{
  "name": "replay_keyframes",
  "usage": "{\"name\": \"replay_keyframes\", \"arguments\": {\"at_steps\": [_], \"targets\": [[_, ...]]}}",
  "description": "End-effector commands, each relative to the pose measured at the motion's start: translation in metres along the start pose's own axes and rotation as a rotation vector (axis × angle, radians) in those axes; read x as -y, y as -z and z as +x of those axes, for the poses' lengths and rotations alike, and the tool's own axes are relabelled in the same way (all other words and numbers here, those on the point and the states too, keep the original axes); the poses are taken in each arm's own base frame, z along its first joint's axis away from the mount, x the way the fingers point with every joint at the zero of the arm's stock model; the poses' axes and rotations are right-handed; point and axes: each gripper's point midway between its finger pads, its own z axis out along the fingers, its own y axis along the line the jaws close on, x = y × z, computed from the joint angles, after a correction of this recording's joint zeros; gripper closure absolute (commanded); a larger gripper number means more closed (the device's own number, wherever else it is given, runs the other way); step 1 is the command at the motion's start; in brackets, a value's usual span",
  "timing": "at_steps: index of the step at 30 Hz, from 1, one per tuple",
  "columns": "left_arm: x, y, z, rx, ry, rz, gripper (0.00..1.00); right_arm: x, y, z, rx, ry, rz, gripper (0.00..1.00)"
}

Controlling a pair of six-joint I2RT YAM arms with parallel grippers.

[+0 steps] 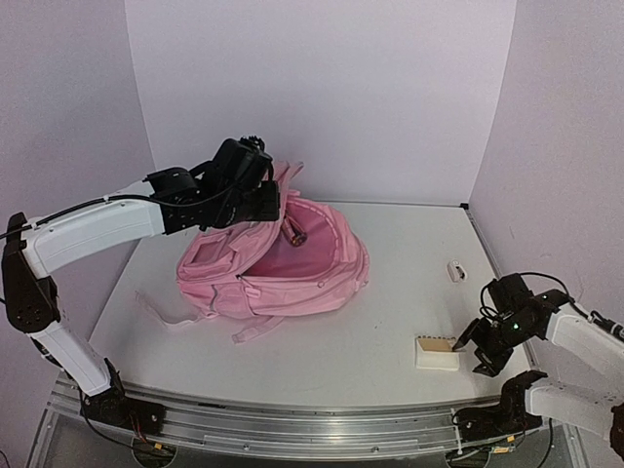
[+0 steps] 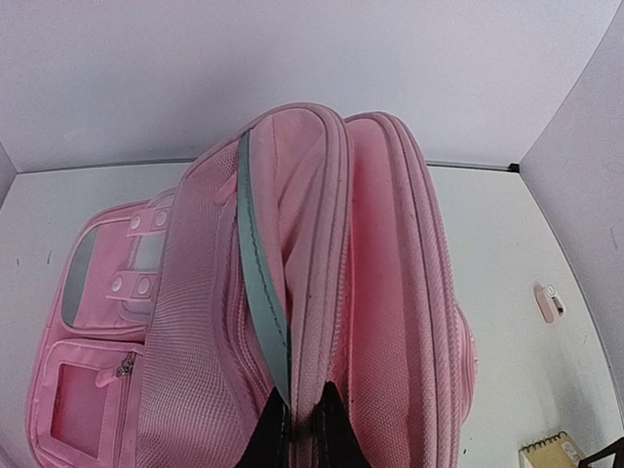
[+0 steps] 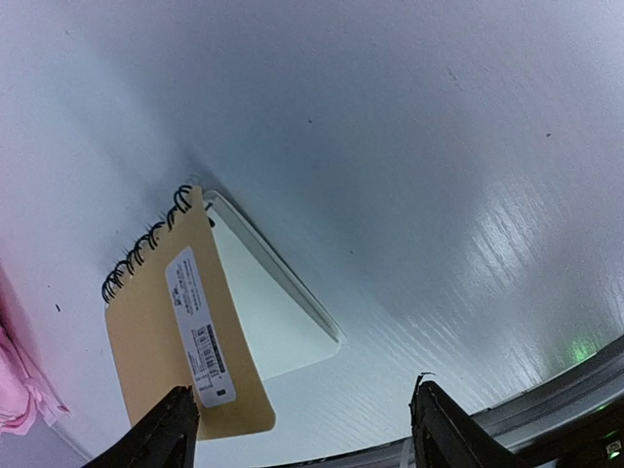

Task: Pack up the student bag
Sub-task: Adjust the stationery at the center of the board.

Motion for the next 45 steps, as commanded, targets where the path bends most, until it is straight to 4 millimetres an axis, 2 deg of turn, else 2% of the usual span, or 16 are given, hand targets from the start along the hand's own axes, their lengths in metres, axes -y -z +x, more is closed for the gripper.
{"name": "replay_keyframes", "arguments": {"at_steps": [1,4,6,8,10,13,15,19,24,26,32,36,41,45], "targets": [[0.029,0.007,-0.023,0.079,0.007,0.165,1.0,-0.026,0.003,-0.013,0.053,-0.037,-0.119,0.29],[0.04,-0.012,0.02,-0.028,-0.026,0.22,1.0,-0.023,0.002,-0.013,0.058,-0.031,-0.109,0.29],[0.046,-0.021,0.044,-0.095,-0.042,0.256,0.88,-0.023,0.002,-0.014,0.059,-0.02,-0.104,0.29],[0.057,-0.027,0.064,-0.162,-0.05,0.299,0.61,-0.021,0.003,-0.016,0.075,0.006,-0.09,0.29],[0.066,-0.026,0.066,-0.179,-0.057,0.322,0.35,-0.017,0.006,-0.021,0.106,0.031,-0.068,0.28],[0.085,-0.015,0.06,-0.157,-0.085,0.364,0.11,-0.015,0.006,-0.024,0.116,0.075,-0.036,0.27],[0.1,-0.007,0.057,-0.142,-0.1,0.403,0.01,-0.014,0.002,-0.022,0.094,0.102,-0.015,0.28],[0.128,0.0,0.061,-0.162,-0.112,0.497,0.0,-0.012,-0.002,-0.023,0.08,0.159,0.02,0.29],[0.171,0.005,0.094,-0.279,-0.122,0.698,0.0,-0.013,-0.01,-0.018,0.038,0.227,0.019,0.32],[0.185,0.002,0.11,-0.327,-0.129,0.738,0.01,-0.021,-0.02,-0.014,0.008,0.244,-0.028,0.39],[0.211,-0.008,0.151,-0.435,-0.143,0.819,0.0,-0.03,-0.038,-0.011,-0.038,0.289,-0.061,0.42],[0.225,-0.031,0.19,-0.528,-0.185,0.818,0.01,-0.036,-0.045,-0.011,-0.063,0.317,-0.067,0.47],[0.246,-0.046,0.22,-0.591,-0.241,0.885,0.01,-0.048,-0.053,-0.011,-0.081,0.379,-0.109,0.55],[0.253,-0.055,0.241,-0.624,-0.29,0.921,0.01,-0.061,-0.061,-0.01,-0.116,0.446,-0.144,0.6]]}}
